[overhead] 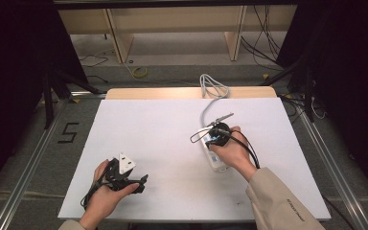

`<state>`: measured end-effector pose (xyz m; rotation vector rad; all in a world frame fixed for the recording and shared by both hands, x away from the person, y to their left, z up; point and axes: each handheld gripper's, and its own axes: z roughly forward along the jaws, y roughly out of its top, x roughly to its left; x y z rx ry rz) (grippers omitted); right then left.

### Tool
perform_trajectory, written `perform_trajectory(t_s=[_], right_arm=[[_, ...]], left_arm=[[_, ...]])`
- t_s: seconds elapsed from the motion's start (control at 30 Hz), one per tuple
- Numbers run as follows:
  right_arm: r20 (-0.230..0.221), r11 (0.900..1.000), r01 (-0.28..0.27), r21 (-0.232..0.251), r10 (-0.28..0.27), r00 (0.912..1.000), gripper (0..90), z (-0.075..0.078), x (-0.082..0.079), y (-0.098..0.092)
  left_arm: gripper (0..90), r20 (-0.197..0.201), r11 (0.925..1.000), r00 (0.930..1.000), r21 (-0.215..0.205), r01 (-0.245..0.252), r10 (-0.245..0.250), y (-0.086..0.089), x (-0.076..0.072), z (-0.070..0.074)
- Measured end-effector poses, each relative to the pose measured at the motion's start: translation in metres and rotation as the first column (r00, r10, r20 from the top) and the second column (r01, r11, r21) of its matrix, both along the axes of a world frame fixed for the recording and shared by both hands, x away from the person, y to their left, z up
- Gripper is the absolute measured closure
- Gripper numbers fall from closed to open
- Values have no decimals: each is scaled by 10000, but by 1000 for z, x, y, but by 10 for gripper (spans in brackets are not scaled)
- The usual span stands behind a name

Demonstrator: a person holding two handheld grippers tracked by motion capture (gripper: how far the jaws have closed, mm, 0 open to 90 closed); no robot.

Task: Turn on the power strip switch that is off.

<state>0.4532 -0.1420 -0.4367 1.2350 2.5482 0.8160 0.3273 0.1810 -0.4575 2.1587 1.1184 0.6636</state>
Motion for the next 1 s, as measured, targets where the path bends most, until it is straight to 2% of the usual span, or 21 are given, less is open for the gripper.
perform_trajectory(t_s=[0.3, 1.0], right_arm=[[-200, 9999, 79, -75, -80, 9998, 900, -2, 2, 2], [-536, 9977, 174, -649, -209, 9983, 900, 0, 8, 4]], left_arm=[[142, 20, 10000, 10000, -5, 18, -18, 0, 0, 0], [142, 7, 10000, 10000, -27, 27, -27, 0, 0, 0]])
